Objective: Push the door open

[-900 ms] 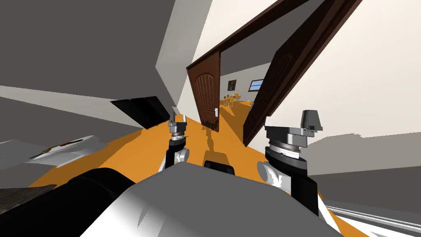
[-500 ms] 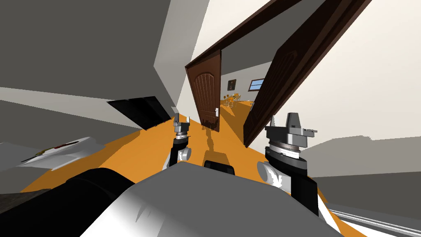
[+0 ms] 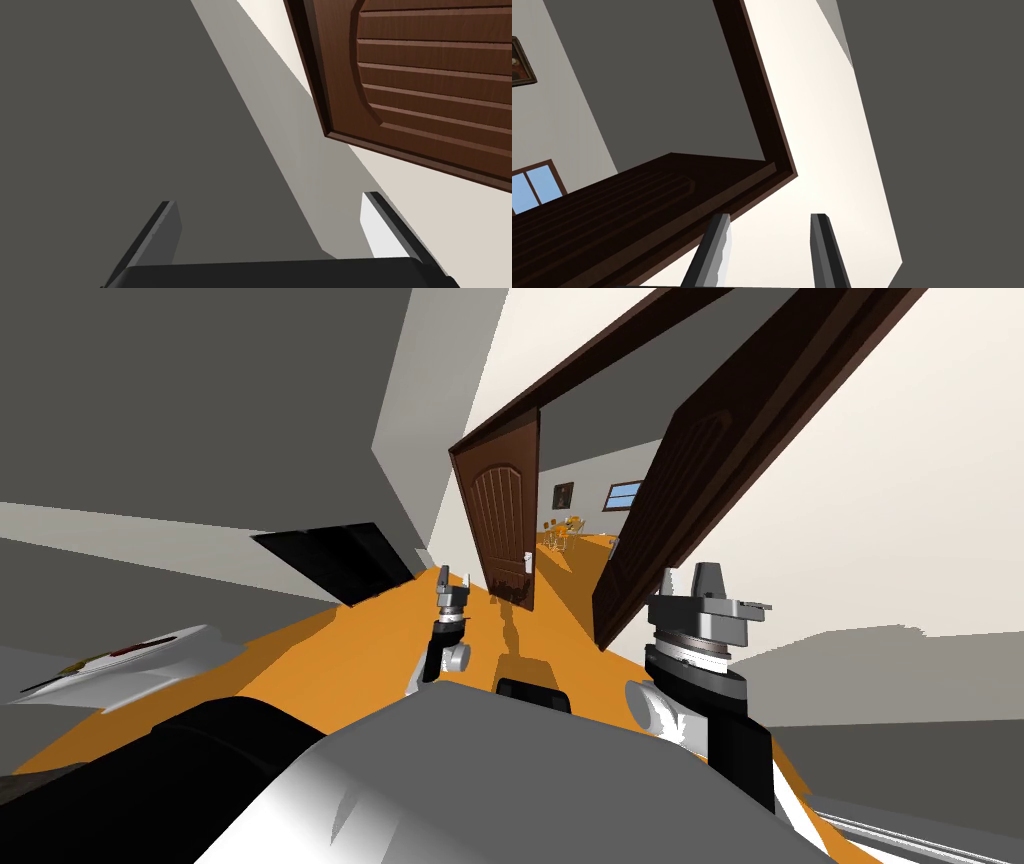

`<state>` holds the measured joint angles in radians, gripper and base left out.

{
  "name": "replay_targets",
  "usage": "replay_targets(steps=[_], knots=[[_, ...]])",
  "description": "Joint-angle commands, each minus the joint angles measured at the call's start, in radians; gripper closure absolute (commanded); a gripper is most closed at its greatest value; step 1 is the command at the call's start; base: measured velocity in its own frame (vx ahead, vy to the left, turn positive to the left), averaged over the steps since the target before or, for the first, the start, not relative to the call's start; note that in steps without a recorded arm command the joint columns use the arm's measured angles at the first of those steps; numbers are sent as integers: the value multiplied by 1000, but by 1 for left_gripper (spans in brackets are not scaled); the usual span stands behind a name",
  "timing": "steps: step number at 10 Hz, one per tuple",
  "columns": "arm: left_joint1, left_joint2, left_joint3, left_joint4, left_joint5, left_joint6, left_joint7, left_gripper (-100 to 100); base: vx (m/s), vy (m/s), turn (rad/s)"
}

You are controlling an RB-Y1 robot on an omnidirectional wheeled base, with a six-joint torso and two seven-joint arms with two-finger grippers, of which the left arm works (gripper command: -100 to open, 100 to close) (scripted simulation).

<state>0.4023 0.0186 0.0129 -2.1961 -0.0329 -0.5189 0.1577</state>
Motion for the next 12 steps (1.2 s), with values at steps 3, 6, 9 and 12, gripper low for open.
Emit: replay_targets(steps=[3,6,9,12], knots=[[-61,13,-13,105,-1,4,-3,-100,88,31,-16],[-116,24,-26,195,-1,8,-5,-100,96,40,-20],[-155,30,-35,267,-1,11,-6,-100,89,40,-17],[-195,36,-45,337,-1,15,-7,-100,58,26,-13]])
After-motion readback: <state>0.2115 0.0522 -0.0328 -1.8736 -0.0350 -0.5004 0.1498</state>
